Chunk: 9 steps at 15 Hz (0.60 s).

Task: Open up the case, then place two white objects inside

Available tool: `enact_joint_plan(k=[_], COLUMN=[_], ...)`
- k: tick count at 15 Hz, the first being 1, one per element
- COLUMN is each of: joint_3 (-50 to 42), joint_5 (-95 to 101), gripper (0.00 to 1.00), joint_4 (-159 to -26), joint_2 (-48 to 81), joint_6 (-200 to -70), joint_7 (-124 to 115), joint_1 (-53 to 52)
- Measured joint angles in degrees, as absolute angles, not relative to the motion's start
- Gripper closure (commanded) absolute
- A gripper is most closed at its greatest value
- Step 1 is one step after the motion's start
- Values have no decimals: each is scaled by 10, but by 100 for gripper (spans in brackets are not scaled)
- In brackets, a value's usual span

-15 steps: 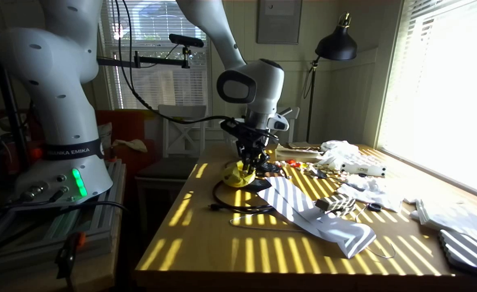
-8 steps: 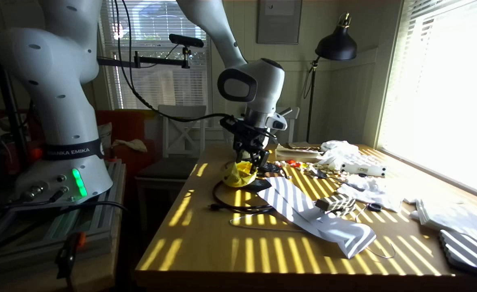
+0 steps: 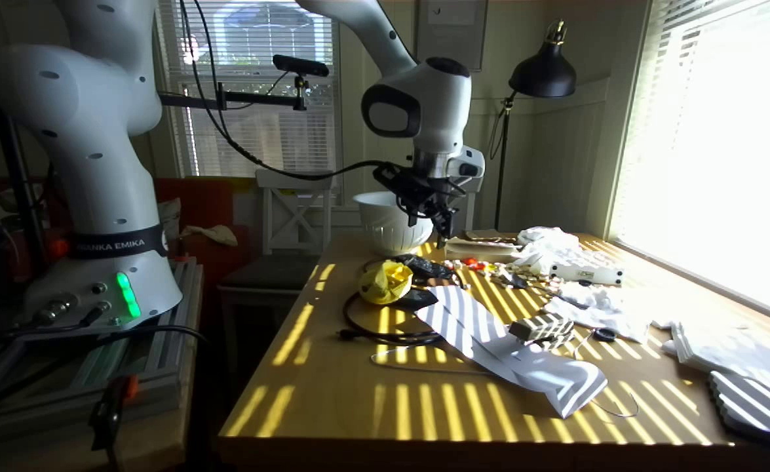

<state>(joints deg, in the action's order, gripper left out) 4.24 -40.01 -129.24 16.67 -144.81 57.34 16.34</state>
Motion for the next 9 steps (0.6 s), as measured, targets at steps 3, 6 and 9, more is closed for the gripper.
enact_joint_plan(k=[3, 6, 9], joint_3=[49, 57, 55], joint_5=[-423, -421, -415], gripper=[0, 0, 0], joint_4=[-1274, -1233, -1168], joint_2=[191, 244, 306], joint_6=[-1508, -1571, -1605], joint_7=[577, 570, 561], joint_1=[144, 121, 101])
